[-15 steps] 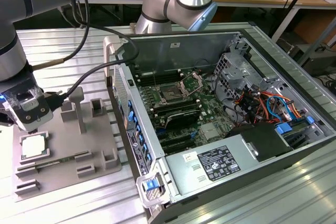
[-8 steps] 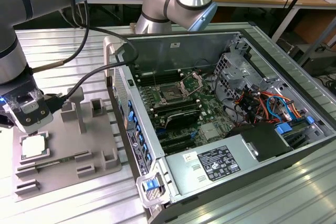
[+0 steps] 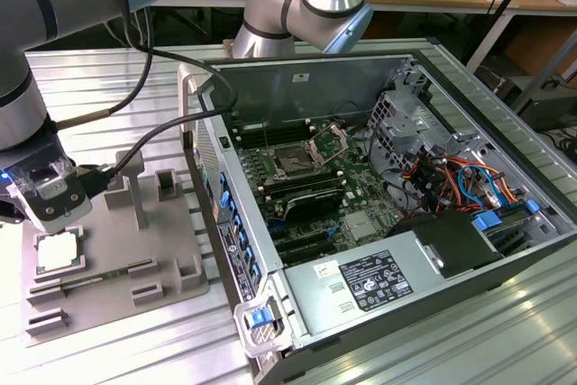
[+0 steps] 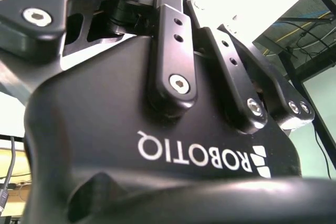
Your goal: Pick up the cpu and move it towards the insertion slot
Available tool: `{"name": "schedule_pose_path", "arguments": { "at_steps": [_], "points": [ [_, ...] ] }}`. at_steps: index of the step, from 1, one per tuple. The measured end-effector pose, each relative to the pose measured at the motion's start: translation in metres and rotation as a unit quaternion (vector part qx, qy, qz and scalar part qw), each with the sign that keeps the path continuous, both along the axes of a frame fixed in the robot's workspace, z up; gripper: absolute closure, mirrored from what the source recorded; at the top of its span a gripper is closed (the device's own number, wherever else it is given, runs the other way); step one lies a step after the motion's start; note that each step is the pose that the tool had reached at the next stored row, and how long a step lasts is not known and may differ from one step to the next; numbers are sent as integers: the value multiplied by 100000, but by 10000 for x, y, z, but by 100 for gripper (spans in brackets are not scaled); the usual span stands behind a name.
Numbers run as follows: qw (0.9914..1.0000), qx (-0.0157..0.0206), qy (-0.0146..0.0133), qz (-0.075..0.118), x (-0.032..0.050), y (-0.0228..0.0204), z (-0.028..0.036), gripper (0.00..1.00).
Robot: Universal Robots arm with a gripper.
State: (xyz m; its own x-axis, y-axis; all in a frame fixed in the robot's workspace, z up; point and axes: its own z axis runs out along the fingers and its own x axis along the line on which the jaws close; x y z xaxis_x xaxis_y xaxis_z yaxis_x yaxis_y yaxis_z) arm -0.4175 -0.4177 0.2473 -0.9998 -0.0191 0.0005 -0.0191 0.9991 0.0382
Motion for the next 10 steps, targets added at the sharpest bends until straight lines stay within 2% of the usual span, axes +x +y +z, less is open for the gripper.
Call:
{"name": "schedule_pose_path", "arguments": {
  "at_steps": [10],
  "points": [
    [100000,-5,6,0,-1,-1,-59,89]
  ]
}}
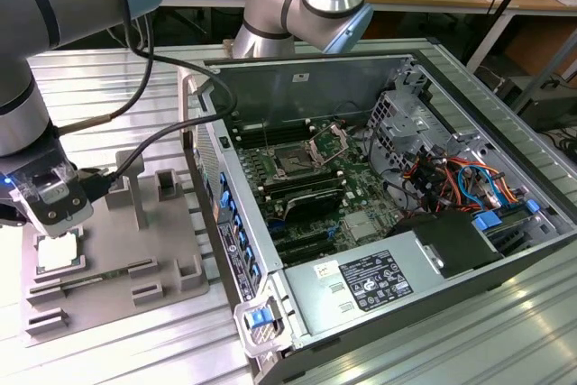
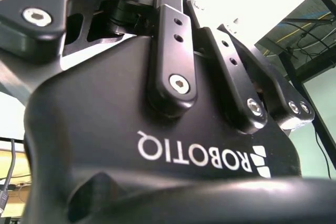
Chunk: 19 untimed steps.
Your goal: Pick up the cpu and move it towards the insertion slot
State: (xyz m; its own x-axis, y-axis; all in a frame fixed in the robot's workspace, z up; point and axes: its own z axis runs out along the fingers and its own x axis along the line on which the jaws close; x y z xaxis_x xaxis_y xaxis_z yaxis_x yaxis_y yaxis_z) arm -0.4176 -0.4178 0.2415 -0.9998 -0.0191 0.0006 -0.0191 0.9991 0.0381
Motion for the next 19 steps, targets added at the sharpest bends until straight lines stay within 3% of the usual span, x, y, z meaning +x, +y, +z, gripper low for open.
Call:
{"name": "schedule_pose_path", "arguments": {
  "at_steps": [19],
  "points": [
    [100000,0,-3,-5,-59,-25,-97,89]
  ]
}}
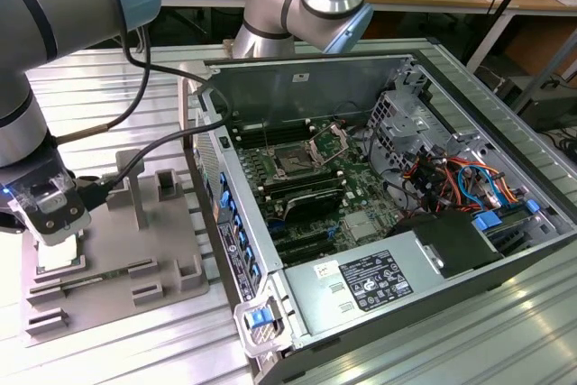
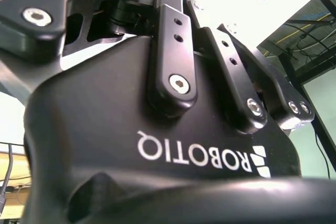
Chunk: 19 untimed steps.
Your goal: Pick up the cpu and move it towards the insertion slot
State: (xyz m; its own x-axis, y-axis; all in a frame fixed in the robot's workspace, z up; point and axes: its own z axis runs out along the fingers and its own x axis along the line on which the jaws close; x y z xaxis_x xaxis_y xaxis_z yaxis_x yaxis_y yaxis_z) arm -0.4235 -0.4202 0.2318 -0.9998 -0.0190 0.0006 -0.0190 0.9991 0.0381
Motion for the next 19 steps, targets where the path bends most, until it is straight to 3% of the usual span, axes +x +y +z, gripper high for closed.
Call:
{"name": "schedule_pose_path", "arguments": {
  "at_steps": [19],
  "points": [
    [100000,7,-4,4,-10,0,-99,89]
  ]
}}
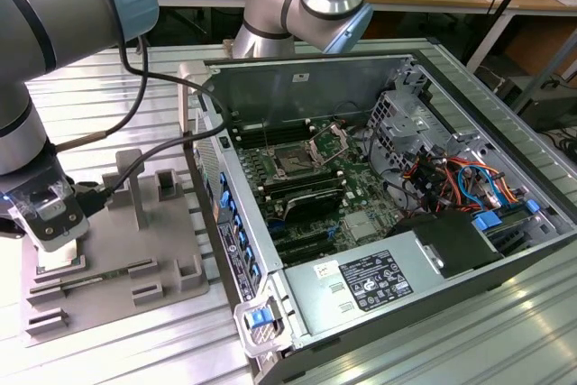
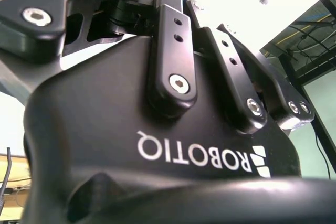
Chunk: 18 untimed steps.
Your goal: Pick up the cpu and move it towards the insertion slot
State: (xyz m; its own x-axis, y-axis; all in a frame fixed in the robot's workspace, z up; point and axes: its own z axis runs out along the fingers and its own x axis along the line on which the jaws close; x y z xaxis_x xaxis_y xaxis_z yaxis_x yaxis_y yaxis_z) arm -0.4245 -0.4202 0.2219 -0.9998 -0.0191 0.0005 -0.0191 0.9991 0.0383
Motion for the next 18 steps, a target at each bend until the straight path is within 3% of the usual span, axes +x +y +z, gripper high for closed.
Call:
{"name": "schedule_pose_path", "arguments": {
  "at_steps": [7,18],
  "points": [
    [100000,-4,5,3,0,0,-39,89],
    [100000,-2,0,0,0,0,-44,87]
  ]
}}
